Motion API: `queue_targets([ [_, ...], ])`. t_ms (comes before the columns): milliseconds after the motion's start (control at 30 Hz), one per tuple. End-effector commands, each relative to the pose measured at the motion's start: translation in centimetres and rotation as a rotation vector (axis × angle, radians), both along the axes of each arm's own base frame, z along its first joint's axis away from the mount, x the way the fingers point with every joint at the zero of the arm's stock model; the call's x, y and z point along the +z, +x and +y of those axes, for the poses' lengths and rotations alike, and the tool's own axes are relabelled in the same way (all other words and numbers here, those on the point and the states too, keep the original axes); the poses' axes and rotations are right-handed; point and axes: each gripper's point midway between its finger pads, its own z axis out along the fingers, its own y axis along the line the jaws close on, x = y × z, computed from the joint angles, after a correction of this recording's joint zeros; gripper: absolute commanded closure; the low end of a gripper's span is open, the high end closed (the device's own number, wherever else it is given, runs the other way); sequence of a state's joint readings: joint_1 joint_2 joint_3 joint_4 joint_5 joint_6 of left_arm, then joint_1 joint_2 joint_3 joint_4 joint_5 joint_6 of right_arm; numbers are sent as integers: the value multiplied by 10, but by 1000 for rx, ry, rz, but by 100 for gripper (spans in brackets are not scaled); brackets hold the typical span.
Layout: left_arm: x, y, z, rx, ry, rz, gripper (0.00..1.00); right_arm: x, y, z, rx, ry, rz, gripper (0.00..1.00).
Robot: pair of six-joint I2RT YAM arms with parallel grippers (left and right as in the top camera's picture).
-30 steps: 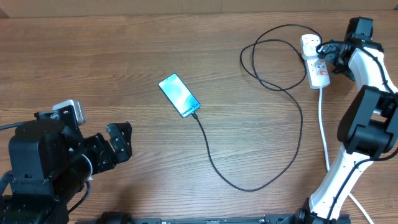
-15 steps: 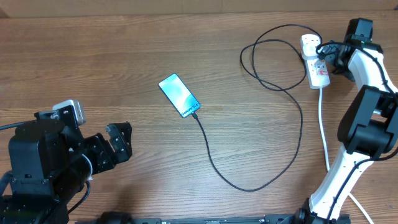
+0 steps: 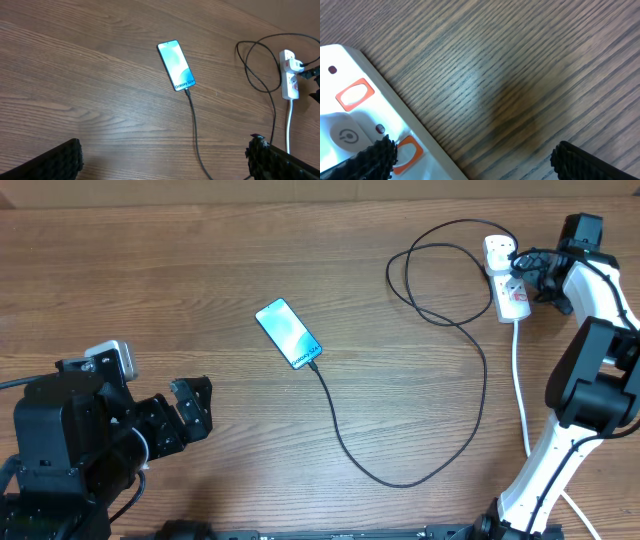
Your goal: Plug charger to phone and switch on socket
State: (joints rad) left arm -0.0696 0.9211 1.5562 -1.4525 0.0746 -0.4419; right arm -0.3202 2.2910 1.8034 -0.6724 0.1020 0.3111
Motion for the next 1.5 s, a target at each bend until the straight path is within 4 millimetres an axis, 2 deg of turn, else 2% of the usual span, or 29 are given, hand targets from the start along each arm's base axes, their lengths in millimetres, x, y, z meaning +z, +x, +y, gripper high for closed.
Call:
queue_targets([
  [0,-2,0,1,13,-6,8,0,-10,-1,9,17,39,9,0],
  [233,-2,0,1,13,-6,8,1,-12,-5,7,13,43,23,0],
  [500,-2,0,1,13,-6,8,0,-13,-12,-10,-69,76,13,0],
  [667,-2,0,1,13,-6,8,1,-13,-9,-1,-35,145,-9,0],
  [900,-2,0,1,13,-6,8,0,-13,-7,5,25,122,3,0],
  [1333,-2,0,1,13,-6,8,0,-14,-14,-7,-9,57,34,0],
  [1467,-2,0,1,13,-6,8,0,-14,-13,-6,-3,56,33,0],
])
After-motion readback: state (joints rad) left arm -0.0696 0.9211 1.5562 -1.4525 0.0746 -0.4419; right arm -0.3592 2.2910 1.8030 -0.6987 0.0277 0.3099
